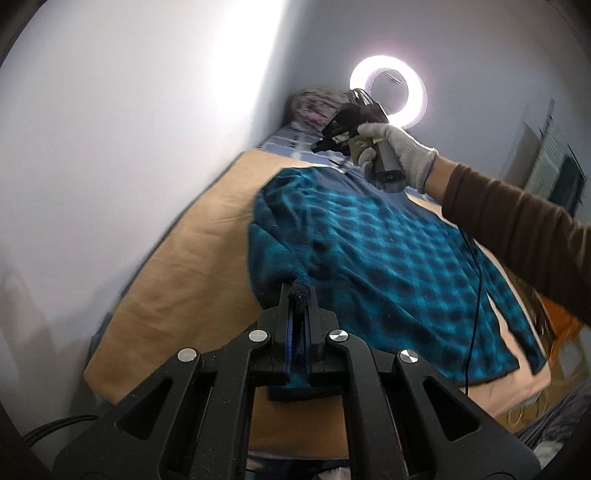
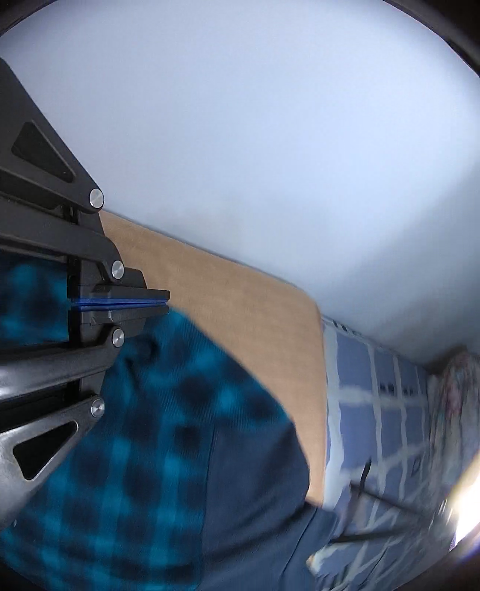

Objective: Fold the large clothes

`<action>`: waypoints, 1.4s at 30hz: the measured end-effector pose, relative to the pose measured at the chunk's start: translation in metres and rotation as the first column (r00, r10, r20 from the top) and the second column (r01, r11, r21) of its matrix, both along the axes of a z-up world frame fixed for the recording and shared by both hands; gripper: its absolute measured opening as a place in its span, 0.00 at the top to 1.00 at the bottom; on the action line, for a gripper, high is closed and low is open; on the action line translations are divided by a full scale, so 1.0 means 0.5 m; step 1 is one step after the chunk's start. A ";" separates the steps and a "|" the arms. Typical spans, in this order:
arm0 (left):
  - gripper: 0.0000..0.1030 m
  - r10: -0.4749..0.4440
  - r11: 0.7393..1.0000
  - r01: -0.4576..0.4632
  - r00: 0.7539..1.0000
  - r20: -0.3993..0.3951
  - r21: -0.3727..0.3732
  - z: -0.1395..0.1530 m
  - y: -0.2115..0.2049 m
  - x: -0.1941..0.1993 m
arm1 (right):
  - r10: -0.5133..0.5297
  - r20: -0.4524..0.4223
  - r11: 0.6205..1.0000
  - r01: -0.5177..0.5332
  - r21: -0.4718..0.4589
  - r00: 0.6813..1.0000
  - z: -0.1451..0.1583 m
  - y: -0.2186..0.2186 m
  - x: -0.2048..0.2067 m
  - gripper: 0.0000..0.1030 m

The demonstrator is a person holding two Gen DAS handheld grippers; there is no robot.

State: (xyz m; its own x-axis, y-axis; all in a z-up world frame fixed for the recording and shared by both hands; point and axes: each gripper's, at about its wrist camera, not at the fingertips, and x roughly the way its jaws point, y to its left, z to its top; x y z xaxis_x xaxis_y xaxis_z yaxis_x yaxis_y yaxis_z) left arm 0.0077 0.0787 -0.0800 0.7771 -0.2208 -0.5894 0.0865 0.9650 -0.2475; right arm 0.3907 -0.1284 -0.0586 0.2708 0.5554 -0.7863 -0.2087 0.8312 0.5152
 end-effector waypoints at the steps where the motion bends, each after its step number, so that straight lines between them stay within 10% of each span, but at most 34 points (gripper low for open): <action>1: 0.98 -0.013 1.000 0.013 1.000 -0.001 0.003 -0.002 -0.009 0.000 | 0.023 0.003 1.000 -0.023 -0.012 1.000 0.005 -0.011 -0.011 0.99; 6: 0.98 -0.015 1.000 0.015 1.000 -0.008 -0.010 -0.003 -0.010 -0.002 | 0.114 -0.039 0.992 -0.116 -0.042 0.993 -0.003 0.032 -0.034 0.56; 17: 0.98 0.036 0.997 -0.037 0.999 -0.024 -0.061 -0.011 0.036 0.005 | 0.289 -0.156 0.883 -0.326 -0.337 0.945 -0.128 0.306 -0.072 0.62; 19: 0.98 0.047 0.996 -0.049 0.999 -0.024 -0.070 -0.011 0.044 0.008 | 0.288 -0.151 0.863 -0.325 -0.388 0.946 -0.143 0.321 -0.069 0.71; 21: 0.98 0.058 0.995 -0.061 0.998 -0.032 -0.075 -0.016 0.054 0.011 | 0.298 -0.144 0.835 -0.331 -0.440 0.943 -0.163 0.334 -0.069 1.00; 32: 0.98 0.039 0.998 -0.039 0.999 -0.006 -0.052 -0.012 0.042 0.007 | 0.211 -0.014 0.958 -0.210 -0.197 0.977 -0.020 0.213 -0.056 1.00; 34: 0.98 0.034 0.998 -0.035 0.999 -0.009 -0.054 -0.013 0.037 0.007 | 0.242 -0.054 0.948 -0.248 -0.199 0.969 -0.019 0.212 -0.058 0.82; 36: 0.98 0.033 0.998 -0.033 0.999 0.001 -0.052 -0.009 0.035 0.005 | 0.269 -0.126 0.938 -0.289 -0.191 0.955 -0.039 0.223 -0.068 0.41; 42: 0.98 0.016 0.999 -0.016 1.000 0.008 -0.051 -0.003 0.036 0.001 | 0.325 -0.198 0.860 -0.376 -0.345 0.925 -0.108 0.294 -0.095 0.64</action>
State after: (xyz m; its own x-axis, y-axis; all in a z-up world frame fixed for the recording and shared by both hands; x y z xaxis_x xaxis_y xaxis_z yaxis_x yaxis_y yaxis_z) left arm 0.0080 0.0969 -0.0814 0.7853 -0.2380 -0.5715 0.0736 0.9525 -0.2955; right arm 0.3431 0.0185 -0.1128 -0.0044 0.2556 -0.9668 -0.4756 0.8499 0.2268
